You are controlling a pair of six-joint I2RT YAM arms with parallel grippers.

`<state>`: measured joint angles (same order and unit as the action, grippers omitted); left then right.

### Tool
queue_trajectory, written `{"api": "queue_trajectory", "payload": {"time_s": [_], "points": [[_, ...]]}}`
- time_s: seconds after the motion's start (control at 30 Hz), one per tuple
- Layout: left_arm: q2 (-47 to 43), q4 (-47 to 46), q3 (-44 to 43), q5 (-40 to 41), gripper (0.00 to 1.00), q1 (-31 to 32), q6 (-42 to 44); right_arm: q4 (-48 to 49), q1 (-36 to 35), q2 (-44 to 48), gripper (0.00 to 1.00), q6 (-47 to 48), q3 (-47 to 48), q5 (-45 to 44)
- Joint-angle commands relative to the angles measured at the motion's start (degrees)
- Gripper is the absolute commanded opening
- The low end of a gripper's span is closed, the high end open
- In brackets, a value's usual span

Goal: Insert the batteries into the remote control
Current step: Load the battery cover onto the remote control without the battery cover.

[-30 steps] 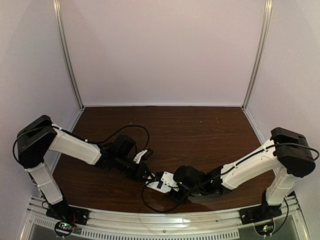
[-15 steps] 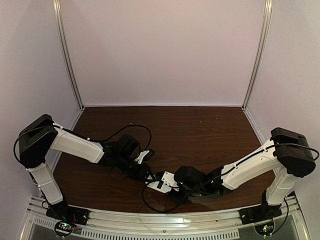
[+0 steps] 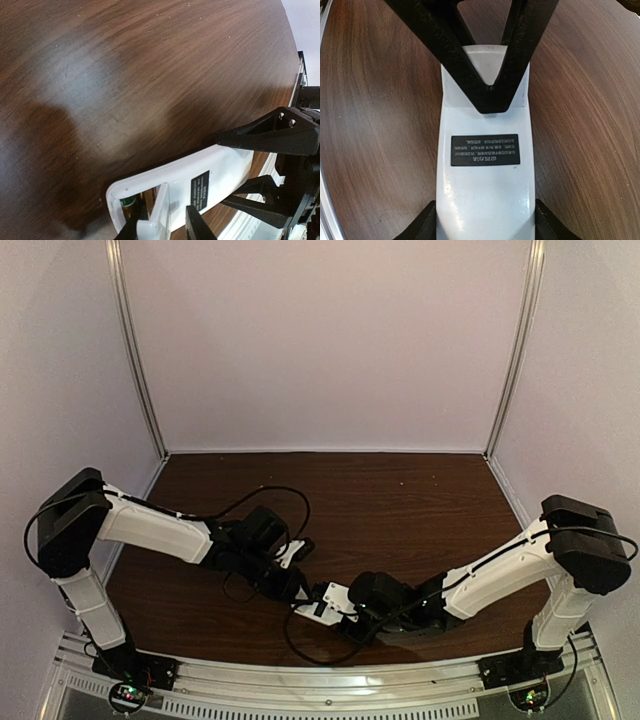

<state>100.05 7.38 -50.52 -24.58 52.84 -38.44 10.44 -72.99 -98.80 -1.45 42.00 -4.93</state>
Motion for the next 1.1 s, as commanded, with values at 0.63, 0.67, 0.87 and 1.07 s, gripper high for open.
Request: {"api": "queue_trajectory", "payload": {"time_s": [0.63,0.67,0.87,1.07], "points": [[-5.6,12.1,-4.3,9.9,0.35,-0.4,2.3,6.7,-0.4,3.4,0.00,0.7,-2.3,-1.3],[-5.7,12.1,-4.3,10.1,0.35,-0.4,2.4,6.7,-0.3,3.5,0.00,0.7,-2.4,-1.3],[-5.7,12.0,-4.2,10.1,0.35,-0.4,2.5,6.6,-0.3,3.4,0.00,0.7,-2.2,-1.3],[-5.7,11.7,-2.9,10.0,0.30,-0.4,2.3,6.2,-0.4,3.1,0.00,0.7,-1.9,-1.5]]}}
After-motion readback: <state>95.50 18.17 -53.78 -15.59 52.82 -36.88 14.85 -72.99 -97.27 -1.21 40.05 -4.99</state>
